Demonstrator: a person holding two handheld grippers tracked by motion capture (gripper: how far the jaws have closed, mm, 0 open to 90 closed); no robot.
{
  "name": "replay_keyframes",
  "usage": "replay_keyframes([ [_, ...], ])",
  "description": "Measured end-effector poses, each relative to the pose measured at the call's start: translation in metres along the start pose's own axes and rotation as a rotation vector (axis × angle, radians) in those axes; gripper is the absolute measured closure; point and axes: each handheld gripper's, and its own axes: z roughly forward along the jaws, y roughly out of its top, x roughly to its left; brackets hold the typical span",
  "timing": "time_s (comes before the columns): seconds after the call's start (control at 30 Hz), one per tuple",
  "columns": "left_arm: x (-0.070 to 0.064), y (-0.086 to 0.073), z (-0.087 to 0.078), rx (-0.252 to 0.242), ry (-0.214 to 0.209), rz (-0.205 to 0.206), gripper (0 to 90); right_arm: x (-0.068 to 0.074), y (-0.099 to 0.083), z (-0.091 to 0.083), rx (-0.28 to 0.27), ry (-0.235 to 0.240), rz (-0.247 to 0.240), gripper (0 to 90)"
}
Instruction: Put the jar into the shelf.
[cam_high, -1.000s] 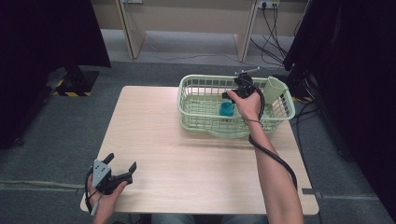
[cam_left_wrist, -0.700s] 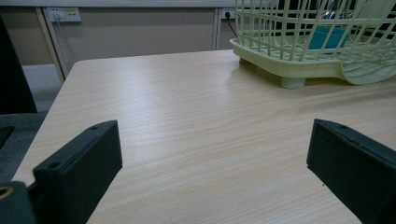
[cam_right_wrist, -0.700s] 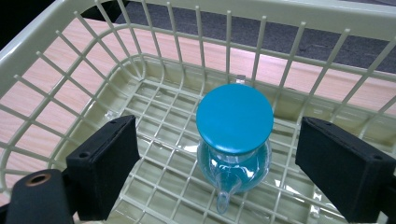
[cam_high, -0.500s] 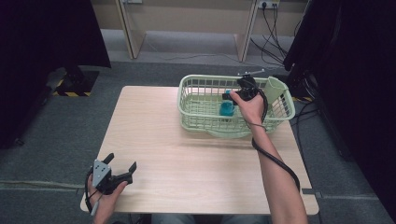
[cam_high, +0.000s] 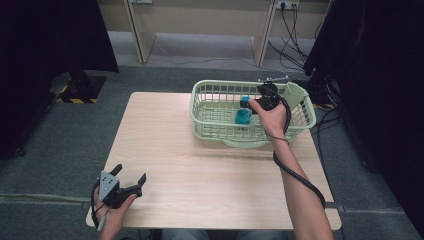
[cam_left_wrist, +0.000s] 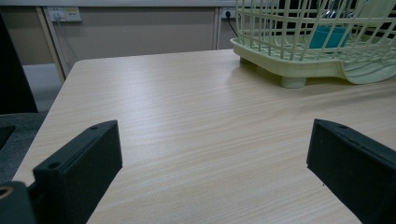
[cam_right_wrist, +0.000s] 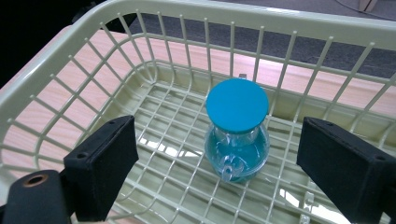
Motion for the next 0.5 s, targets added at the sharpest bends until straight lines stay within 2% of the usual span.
replay_keyframes([
  [0.23,0.0,0.0,0.0,0.001,0.001,-0.001,2.5,0.0,-0.007,-0.015,-0.031,-0.003,-0.015,12.3],
  [0.5,0.0,0.0,0.0,0.002,0.002,-0.001,2.5,-0.002,-0.014,-0.023,-0.039,-0.004,-0.022,12.4],
])
